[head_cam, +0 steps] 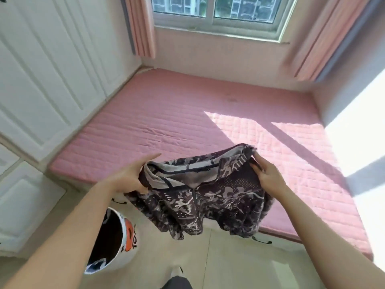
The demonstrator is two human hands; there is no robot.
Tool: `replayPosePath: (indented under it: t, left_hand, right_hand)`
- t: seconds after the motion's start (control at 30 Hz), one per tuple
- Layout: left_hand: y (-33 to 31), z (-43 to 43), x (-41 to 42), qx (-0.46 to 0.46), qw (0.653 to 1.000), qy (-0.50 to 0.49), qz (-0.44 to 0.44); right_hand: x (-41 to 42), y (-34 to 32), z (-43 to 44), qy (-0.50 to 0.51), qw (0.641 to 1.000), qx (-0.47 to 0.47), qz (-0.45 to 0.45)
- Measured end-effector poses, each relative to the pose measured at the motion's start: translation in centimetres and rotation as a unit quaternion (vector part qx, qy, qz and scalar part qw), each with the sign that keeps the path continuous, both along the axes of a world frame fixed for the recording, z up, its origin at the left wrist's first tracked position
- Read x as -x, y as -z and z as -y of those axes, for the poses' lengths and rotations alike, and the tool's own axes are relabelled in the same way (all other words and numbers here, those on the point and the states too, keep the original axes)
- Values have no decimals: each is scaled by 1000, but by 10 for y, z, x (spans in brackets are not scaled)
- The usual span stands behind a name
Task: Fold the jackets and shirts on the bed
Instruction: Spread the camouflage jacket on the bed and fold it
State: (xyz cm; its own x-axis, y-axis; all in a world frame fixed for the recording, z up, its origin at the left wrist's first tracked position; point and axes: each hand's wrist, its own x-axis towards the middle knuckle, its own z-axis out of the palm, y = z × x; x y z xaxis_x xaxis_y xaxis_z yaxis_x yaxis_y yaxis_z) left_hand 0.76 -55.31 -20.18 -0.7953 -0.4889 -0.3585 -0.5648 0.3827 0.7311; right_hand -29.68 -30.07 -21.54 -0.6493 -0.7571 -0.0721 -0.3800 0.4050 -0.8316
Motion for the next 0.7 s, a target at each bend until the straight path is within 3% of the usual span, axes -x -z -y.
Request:
replayPosePath:
  t: [0.13,0.23,0.37,0.47,0.63,0.7]
  left_hand:
    - [2,10,74,5,995,42,-96]
    - [4,10,119,-22,986,52,-157]
    - [10,20,159,16,984,37,-176]
    - [10,28,190,34,982,84,-168]
    - [1,38,241,-47,978,137,-148]
    - [-4,39,266,-27,977,124,-174]
  right_hand:
    - [27,-4,-11,14,995,-50,79]
    - [35,0,-13,13,993,-98,70]
    - [55,4,-26,62,991,-114,38]
    - [79,4,-27,50,992,-118,1]
    - [129,-4,-12,62,993,-89,-41]
    - [155,-6,-3,68,993,-80,-61]
